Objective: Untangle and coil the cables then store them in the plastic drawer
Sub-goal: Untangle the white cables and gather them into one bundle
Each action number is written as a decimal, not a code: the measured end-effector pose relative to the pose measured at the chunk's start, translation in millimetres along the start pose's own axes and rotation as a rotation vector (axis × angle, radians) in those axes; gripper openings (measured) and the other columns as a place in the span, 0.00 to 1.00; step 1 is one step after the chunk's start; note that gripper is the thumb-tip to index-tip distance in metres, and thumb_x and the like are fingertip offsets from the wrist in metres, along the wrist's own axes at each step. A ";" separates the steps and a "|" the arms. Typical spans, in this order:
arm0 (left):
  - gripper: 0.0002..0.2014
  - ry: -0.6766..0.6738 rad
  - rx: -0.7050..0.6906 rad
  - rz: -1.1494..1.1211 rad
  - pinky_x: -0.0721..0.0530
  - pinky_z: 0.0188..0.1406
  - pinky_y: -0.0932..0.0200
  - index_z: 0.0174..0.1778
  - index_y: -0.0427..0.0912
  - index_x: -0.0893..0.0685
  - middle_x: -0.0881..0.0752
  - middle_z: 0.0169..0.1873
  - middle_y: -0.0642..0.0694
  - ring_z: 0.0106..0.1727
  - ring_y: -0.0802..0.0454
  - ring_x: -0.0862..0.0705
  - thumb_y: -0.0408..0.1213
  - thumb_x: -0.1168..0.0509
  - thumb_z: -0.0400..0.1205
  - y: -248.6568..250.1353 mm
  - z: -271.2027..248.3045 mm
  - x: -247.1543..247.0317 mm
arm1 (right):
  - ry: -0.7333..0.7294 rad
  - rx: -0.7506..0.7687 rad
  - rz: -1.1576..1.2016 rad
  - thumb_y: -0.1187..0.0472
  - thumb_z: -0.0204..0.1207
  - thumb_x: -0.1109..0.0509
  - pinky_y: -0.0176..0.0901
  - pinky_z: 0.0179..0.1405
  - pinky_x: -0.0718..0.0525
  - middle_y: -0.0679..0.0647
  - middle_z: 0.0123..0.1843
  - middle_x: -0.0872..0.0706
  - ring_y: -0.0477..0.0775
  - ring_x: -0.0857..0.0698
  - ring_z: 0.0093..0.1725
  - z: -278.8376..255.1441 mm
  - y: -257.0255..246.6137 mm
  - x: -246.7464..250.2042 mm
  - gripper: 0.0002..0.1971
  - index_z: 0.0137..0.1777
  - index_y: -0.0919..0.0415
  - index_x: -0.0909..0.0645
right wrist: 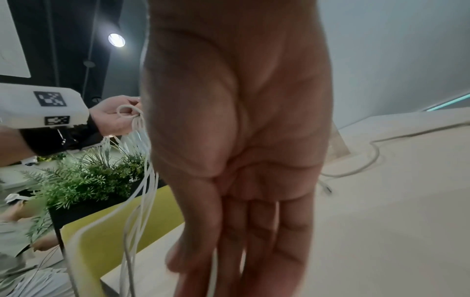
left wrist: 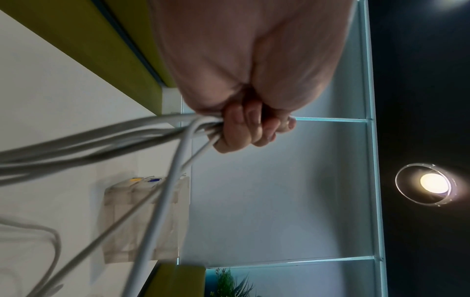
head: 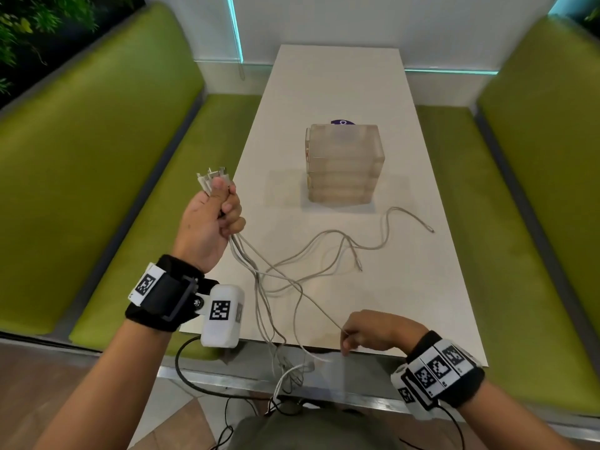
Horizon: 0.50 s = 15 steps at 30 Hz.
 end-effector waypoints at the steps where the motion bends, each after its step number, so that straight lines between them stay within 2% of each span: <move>1: 0.15 -0.003 -0.001 0.008 0.44 0.19 0.65 0.39 0.43 0.26 0.30 0.23 0.55 0.20 0.61 0.39 0.45 0.50 0.87 -0.4 -0.5 -0.2 | -0.003 -0.024 0.016 0.60 0.78 0.34 0.42 0.50 0.22 0.50 0.46 0.11 0.47 0.17 0.44 -0.5 3.5 -0.6 0.10 0.52 0.61 0.12; 2: 0.15 -0.006 -0.002 0.015 0.44 0.20 0.65 0.39 0.43 0.26 0.30 0.23 0.55 0.20 0.61 0.39 0.45 0.49 0.87 -1.1 -1.0 -0.2 | 0.003 -0.050 0.018 0.60 0.77 0.33 0.40 0.46 0.22 0.47 0.40 0.13 0.43 0.19 0.38 -1.3 7.0 0.3 0.09 0.50 0.61 0.12; 4: 0.14 -0.004 0.003 0.025 0.45 0.21 0.64 0.40 0.43 0.26 0.31 0.23 0.55 0.21 0.61 0.39 0.45 0.49 0.87 -3.2 -1.9 0.1 | 0.017 -0.118 -0.005 0.61 0.77 0.33 0.37 0.40 0.23 0.47 0.40 0.13 0.39 0.22 0.33 -2.9 17.1 3.5 0.09 0.49 0.61 0.12; 6: 0.14 0.007 0.010 0.028 0.45 0.21 0.64 0.40 0.43 0.26 0.31 0.23 0.55 0.21 0.61 0.39 0.45 0.49 0.87 -3.7 -2.4 1.9 | 0.039 -0.209 -0.020 0.62 0.77 0.35 0.37 0.38 0.22 0.55 0.45 0.11 0.43 0.19 0.33 -5.7 29.4 6.6 0.10 0.51 0.62 0.13; 8: 0.15 0.016 0.013 0.021 0.44 0.20 0.65 0.39 0.43 0.26 0.31 0.23 0.55 0.20 0.62 0.39 0.46 0.49 0.87 -2.8 -2.4 4.6 | 0.122 -0.298 -0.099 0.62 0.78 0.38 0.41 0.43 0.20 0.60 0.51 0.11 0.54 0.15 0.42 -6.7 41.4 11.0 0.11 0.54 0.63 0.15; 9: 0.15 0.022 0.015 0.015 0.44 0.20 0.66 0.39 0.43 0.26 0.31 0.22 0.55 0.20 0.62 0.39 0.46 0.49 0.87 -2.1 -2.4 5.9 | 0.200 -0.342 -0.141 0.62 0.79 0.40 0.44 0.44 0.21 0.60 0.52 0.13 0.57 0.16 0.46 -6.5 47.8 13.9 0.12 0.53 0.63 0.17; 12: 0.15 0.030 0.018 0.006 0.45 0.20 0.66 0.39 0.43 0.27 0.31 0.22 0.56 0.20 0.62 0.40 0.46 0.49 0.87 0.1 -3.7 8.6 | 0.494 -0.429 -0.122 0.62 0.81 0.45 0.44 0.42 0.27 0.58 0.47 0.21 0.60 0.18 0.47 -9.1 60.7 22.8 0.10 0.50 0.64 0.22; 14: 0.15 0.023 0.022 0.010 0.45 0.19 0.67 0.39 0.43 0.27 0.31 0.22 0.56 0.20 0.62 0.40 0.46 0.49 0.87 0.6 -5.3 8.0 | 0.683 -0.359 0.011 0.63 0.83 0.45 0.44 0.42 0.24 0.57 0.47 0.21 0.60 0.16 0.47 -10.8 62.2 26.9 0.12 0.53 0.65 0.21; 15: 0.15 0.020 0.024 0.010 0.44 0.18 0.67 0.39 0.43 0.27 0.31 0.22 0.56 0.20 0.62 0.40 0.45 0.49 0.87 0.6 -6.0 7.5 | 0.742 -0.279 0.157 0.64 0.84 0.45 0.42 0.43 0.21 0.57 0.48 0.18 0.58 0.16 0.46 -11.3 61.9 27.4 0.12 0.54 0.65 0.20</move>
Point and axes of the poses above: each hand's wrist, its own z-axis towards the middle knuckle, its own x-axis out of the back of the hand, y = z × x, the point moved 6 cm from there along z, towards the middle knuckle
